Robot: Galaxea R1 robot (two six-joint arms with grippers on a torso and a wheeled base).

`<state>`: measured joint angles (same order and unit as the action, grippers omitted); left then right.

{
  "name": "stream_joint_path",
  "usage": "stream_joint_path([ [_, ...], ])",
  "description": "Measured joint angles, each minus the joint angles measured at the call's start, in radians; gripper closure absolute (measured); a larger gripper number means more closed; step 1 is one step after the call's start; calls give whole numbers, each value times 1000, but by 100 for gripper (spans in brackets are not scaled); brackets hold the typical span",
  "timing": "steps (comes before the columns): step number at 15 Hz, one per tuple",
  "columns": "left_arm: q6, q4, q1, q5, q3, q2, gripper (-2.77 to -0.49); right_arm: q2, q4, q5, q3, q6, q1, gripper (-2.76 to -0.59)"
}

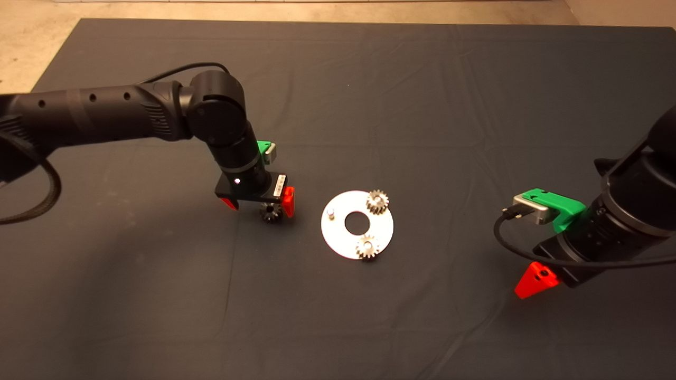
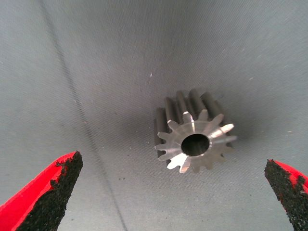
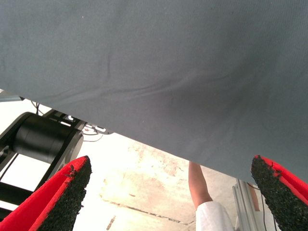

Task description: Install three planetary gears onto the carrier pins

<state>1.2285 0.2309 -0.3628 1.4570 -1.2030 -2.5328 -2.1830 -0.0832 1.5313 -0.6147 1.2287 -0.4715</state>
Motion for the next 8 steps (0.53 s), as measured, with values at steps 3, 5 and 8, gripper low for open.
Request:
stream_joint_path([
  [3, -12, -3, 11, 0, -21, -3, -275, -2, 0, 0, 0, 0, 0, -247],
  [5, -13, -2, 11, 0, -34, -6, -275, -2, 0, 1, 0, 0, 0, -247],
  [8, -14, -3, 11, -11, -34, -14, -275, -3, 0, 0, 1, 0, 0, -247],
])
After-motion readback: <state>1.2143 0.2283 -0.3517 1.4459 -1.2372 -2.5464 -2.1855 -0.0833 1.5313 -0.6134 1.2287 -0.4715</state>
